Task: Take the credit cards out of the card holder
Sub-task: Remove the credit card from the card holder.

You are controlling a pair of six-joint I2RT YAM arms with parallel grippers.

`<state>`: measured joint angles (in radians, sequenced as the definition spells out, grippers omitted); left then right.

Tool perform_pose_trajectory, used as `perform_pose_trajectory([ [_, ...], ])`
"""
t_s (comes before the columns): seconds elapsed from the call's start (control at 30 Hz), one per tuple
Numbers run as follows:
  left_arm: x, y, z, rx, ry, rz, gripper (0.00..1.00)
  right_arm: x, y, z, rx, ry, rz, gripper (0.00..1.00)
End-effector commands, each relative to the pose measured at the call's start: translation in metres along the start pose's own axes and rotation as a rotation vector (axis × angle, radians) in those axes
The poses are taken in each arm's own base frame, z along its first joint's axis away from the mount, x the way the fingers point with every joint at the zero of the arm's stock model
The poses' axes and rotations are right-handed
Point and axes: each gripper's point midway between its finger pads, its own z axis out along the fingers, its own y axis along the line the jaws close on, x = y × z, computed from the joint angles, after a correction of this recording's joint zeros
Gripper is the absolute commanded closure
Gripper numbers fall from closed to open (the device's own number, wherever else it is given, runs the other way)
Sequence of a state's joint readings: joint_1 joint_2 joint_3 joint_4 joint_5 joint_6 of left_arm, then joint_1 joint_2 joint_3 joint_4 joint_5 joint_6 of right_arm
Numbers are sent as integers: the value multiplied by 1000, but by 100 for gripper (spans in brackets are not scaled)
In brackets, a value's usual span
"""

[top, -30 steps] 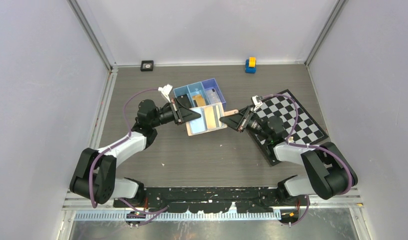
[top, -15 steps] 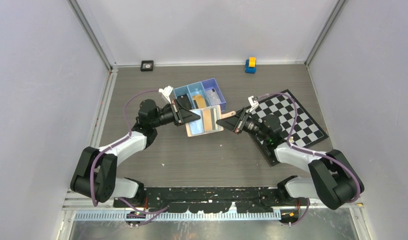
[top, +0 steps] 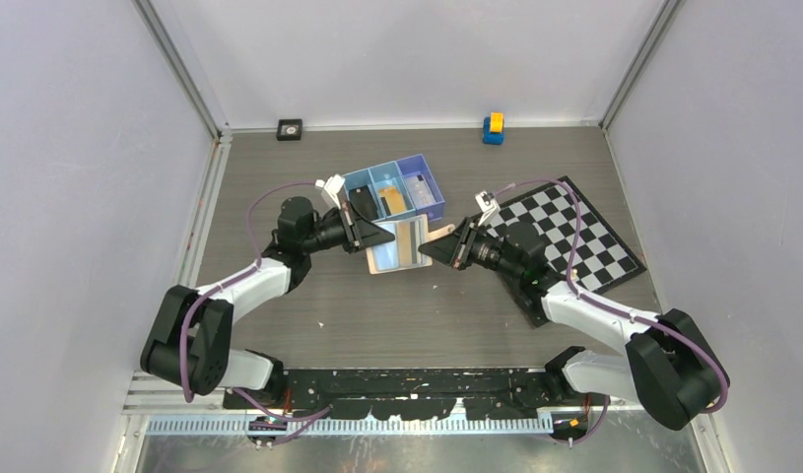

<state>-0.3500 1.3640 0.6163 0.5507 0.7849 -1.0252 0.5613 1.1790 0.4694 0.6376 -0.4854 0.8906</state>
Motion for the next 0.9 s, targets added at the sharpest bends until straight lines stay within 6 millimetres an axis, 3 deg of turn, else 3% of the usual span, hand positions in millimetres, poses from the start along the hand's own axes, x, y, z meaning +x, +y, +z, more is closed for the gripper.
perform_pose_trajectory([
  [0.0, -10, -8, 7, 10, -25, 65, 100, -1, 21, 7, -61, 33, -43, 99],
  [0.13, -8, -5, 10, 5, -16, 62, 100, -1, 18, 8, -42, 35, -42, 96],
  [0.23, -8, -5, 9, -2, -21, 68, 100, -2, 3, 7, 43, 21, -35, 93],
  [0.4, -9, 3, 5, -64, -35, 75, 100, -7, -4, 6, 94, 0, -40, 99],
  [0.57, -10, 16, 2, -153, -36, 77, 100, -12, -17, 1, 185, -32, -46, 100],
  [0.67, -9, 22, 1, -178, -32, 71, 83, -13, -20, 1, 204, -30, -55, 100],
  [0.77, -6, 21, 5, -143, -25, 60, 57, -9, -17, 5, 176, -3, -48, 100],
  [0.87, -4, 17, 9, -87, -18, 43, 47, -6, -13, 8, 140, 14, -35, 99],
])
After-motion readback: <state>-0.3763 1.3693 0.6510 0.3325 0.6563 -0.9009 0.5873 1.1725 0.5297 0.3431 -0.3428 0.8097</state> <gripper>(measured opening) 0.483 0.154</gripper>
